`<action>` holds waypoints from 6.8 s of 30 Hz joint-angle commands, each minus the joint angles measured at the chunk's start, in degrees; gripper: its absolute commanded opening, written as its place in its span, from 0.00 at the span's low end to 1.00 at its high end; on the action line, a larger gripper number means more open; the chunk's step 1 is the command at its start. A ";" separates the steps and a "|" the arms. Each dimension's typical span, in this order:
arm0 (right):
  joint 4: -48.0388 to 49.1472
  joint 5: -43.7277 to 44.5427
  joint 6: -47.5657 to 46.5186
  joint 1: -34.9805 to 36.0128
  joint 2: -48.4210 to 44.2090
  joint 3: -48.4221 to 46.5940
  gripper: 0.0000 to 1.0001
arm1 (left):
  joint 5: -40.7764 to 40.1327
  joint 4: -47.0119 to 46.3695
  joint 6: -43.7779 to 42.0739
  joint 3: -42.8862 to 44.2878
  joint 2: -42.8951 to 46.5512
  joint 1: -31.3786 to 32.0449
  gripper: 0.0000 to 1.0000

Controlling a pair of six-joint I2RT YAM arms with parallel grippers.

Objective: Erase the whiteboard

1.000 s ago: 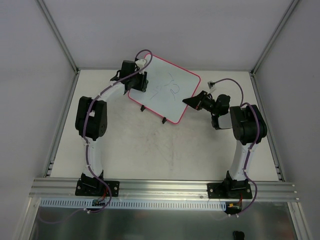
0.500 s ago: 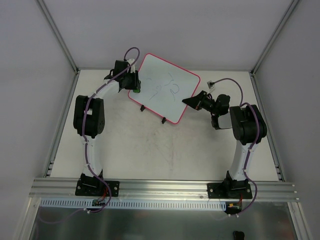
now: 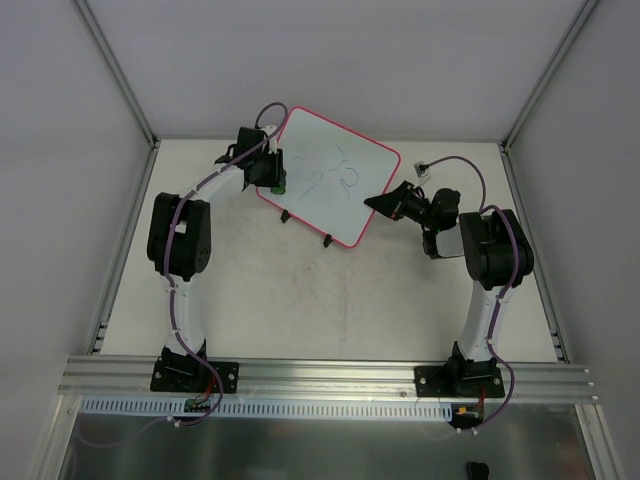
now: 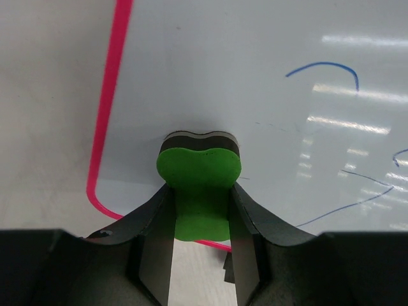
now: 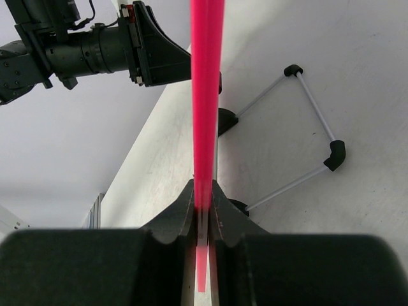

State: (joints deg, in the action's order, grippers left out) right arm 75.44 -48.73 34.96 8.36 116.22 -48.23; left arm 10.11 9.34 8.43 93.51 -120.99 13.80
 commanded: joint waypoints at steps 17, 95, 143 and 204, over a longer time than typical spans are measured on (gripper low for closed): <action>12.01 -3.21 -3.85 1.84 -1.53 -1.17 0.00 | -3.35 3.31 0.45 -2.02 -1.62 15.81 0.00; 12.28 -3.65 -2.70 2.19 -2.41 -1.34 0.00 | -9.14 -12.07 20.67 -6.86 -0.03 18.19 0.00; 12.28 -3.21 -3.41 2.19 -3.55 -0.38 0.00 | -21.89 -16.46 31.03 -15.47 4.09 12.73 0.00; 12.10 -5.85 -3.50 2.54 -4.96 -0.20 0.00 | -5.37 1.03 4.59 6.06 -5.66 10.80 0.00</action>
State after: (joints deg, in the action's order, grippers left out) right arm 71.33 -48.95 33.61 9.19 114.15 -47.92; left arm -0.36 8.99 15.59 99.00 -122.52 20.82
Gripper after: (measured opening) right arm 0.098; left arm 0.330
